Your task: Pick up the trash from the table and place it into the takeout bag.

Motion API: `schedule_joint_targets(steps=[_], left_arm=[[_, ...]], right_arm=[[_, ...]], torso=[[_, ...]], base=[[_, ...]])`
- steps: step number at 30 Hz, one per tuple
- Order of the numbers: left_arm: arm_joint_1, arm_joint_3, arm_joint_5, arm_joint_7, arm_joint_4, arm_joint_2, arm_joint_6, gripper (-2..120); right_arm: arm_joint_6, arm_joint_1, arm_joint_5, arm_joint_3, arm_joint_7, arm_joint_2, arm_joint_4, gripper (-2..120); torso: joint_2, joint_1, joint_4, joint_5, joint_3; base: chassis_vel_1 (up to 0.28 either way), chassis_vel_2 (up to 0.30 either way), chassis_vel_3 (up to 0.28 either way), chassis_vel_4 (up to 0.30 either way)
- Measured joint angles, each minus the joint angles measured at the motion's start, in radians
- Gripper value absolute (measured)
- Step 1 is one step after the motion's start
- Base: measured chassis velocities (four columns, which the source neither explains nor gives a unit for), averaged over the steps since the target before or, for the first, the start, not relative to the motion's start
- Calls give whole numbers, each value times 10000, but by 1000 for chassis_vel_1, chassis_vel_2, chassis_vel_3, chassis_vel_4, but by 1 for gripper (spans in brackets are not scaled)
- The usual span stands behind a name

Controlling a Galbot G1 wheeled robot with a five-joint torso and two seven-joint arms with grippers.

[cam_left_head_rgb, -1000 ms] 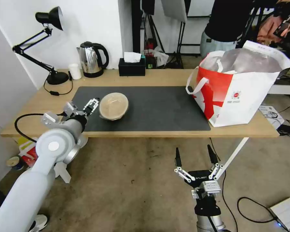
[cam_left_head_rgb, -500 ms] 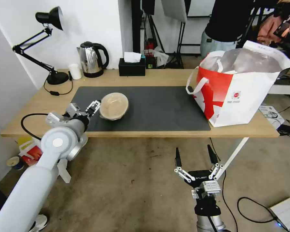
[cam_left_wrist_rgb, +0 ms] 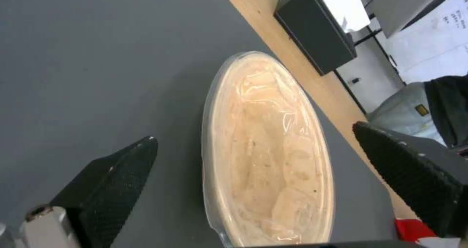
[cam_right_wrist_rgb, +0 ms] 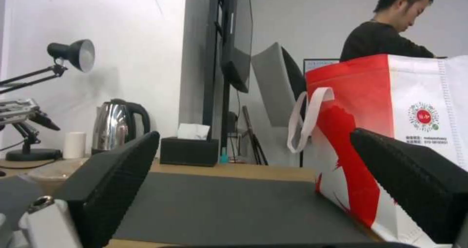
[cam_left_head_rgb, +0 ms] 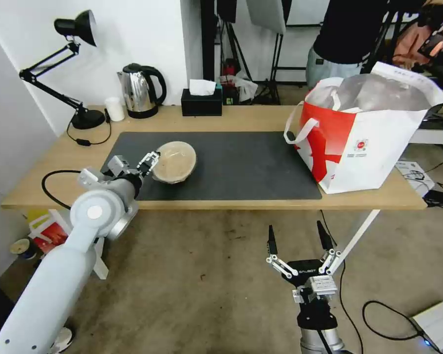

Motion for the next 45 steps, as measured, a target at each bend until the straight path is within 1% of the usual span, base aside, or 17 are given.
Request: schedule_joint_targets(steps=[17,45], left_arm=[[-549,596,-15,13,529,-379,73,100],[-902,1023,189,42,1199,-783,90,100]], right_arm=[[0,0,0,0,0,0,0,100],[0,0,0,0,0,0,0,100]], torso=[[0,0,-1,-1,0],[0,0,0,-1,-1]], base=[[0,0,0,0],[0,0,0,0]])
